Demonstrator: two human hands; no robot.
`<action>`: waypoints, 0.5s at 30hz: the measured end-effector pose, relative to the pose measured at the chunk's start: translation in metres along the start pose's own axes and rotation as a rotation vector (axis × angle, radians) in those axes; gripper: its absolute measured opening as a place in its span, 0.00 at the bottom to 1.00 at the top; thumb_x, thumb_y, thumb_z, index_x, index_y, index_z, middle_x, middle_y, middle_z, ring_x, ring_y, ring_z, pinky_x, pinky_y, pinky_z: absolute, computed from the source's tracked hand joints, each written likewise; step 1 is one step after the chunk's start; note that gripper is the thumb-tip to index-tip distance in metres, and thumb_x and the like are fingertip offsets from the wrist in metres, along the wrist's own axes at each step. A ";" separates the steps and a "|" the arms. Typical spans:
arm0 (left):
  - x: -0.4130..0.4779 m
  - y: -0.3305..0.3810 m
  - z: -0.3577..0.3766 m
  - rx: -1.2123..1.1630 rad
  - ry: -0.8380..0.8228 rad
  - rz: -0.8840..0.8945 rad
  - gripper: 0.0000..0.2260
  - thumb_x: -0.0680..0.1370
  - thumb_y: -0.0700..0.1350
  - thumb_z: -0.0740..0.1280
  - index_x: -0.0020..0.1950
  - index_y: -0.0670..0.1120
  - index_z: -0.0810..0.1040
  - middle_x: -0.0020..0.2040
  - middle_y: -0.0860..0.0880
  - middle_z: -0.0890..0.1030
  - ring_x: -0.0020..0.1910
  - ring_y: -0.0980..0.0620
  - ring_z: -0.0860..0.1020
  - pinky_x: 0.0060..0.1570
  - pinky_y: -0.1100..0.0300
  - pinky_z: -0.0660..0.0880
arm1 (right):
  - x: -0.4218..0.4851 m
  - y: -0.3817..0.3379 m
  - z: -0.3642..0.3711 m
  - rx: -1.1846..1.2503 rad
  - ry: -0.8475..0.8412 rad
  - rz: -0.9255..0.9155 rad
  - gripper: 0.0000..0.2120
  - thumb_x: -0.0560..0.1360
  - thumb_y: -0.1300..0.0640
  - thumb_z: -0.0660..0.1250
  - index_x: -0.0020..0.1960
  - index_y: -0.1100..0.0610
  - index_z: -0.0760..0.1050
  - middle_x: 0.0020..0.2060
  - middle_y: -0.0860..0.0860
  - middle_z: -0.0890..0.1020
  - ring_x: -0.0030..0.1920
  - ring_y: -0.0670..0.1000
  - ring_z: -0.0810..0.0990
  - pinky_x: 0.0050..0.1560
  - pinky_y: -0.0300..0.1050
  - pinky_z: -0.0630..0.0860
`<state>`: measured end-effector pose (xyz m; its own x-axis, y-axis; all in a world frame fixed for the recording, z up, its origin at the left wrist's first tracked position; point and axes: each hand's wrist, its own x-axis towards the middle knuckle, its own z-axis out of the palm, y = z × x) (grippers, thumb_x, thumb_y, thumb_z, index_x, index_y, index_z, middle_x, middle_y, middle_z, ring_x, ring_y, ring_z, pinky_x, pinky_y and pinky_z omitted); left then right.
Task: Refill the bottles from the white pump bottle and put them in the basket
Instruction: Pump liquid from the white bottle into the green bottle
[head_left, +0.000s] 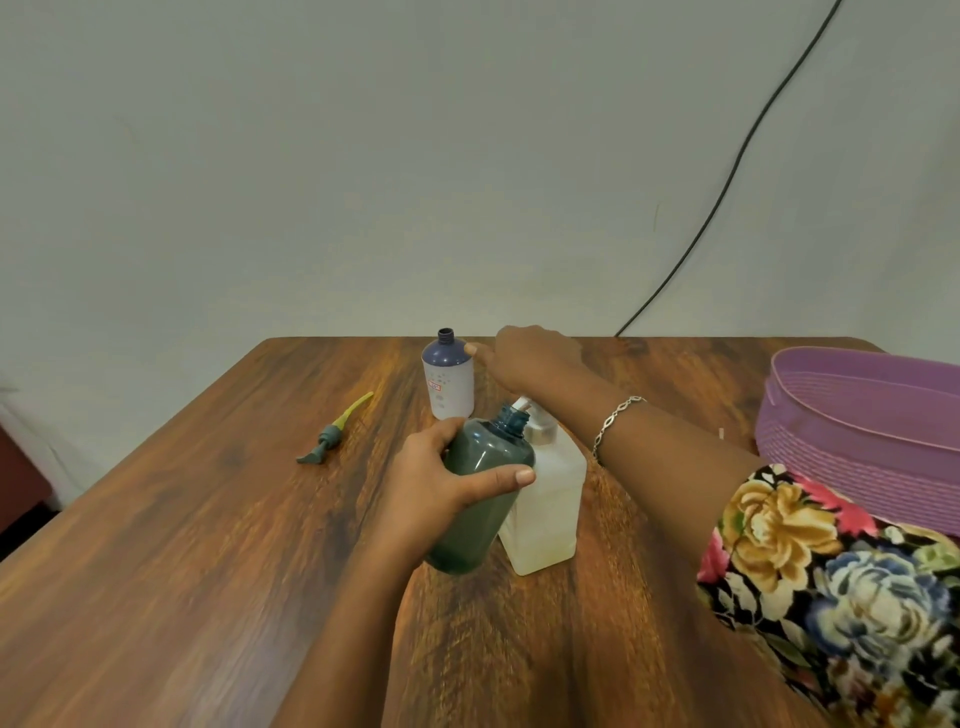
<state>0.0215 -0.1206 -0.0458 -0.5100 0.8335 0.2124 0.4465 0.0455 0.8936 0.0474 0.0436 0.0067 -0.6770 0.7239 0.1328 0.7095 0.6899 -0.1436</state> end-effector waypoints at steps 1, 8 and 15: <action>0.000 0.000 0.001 0.003 -0.001 -0.004 0.34 0.54 0.67 0.73 0.55 0.54 0.73 0.49 0.56 0.78 0.48 0.55 0.77 0.43 0.65 0.74 | -0.001 0.000 0.002 0.001 -0.002 0.003 0.23 0.80 0.39 0.48 0.52 0.56 0.71 0.48 0.53 0.77 0.50 0.55 0.76 0.48 0.48 0.69; -0.003 -0.001 0.001 0.003 -0.012 -0.020 0.35 0.55 0.66 0.73 0.57 0.52 0.73 0.49 0.56 0.77 0.48 0.56 0.77 0.42 0.66 0.73 | 0.006 0.001 0.011 0.099 -0.053 -0.024 0.25 0.78 0.36 0.51 0.34 0.56 0.63 0.35 0.51 0.74 0.45 0.55 0.76 0.51 0.49 0.73; -0.001 0.005 -0.004 0.003 0.002 -0.007 0.32 0.54 0.67 0.74 0.54 0.55 0.73 0.49 0.57 0.78 0.48 0.57 0.77 0.41 0.66 0.71 | 0.008 0.000 0.002 0.108 -0.055 -0.023 0.24 0.77 0.35 0.52 0.33 0.53 0.62 0.40 0.52 0.76 0.46 0.55 0.76 0.52 0.51 0.74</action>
<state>0.0212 -0.1232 -0.0401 -0.5143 0.8323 0.2071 0.4455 0.0528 0.8937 0.0412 0.0496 0.0063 -0.7045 0.7047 0.0842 0.6706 0.6998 -0.2461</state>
